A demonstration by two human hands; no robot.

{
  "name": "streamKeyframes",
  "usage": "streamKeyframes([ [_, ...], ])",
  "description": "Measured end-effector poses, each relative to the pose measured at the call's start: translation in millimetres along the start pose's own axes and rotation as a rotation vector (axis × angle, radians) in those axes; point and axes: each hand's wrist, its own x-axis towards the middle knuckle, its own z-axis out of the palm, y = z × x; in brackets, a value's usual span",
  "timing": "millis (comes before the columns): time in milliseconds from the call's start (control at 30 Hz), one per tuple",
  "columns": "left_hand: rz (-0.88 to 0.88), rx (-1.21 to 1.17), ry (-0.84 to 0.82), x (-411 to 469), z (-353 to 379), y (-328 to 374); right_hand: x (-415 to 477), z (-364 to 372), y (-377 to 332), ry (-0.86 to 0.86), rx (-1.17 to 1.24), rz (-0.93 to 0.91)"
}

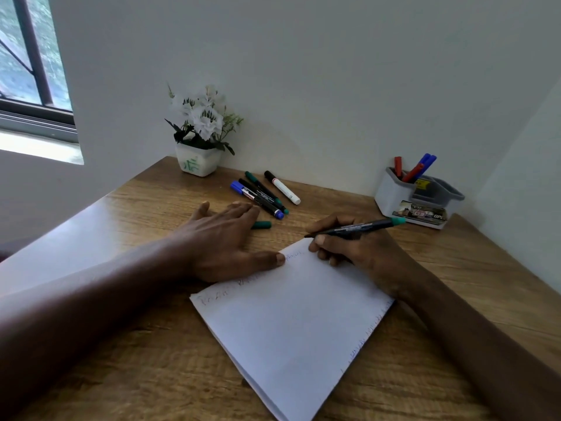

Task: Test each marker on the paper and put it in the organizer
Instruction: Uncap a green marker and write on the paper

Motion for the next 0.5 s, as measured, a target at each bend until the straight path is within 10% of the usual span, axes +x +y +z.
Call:
streamKeyframes([
  [500, 0.016, 0.004, 0.008, 2.4, 2.2, -0.1, 3.6, 18.3, -0.6, 0.214, -0.200, -0.009],
])
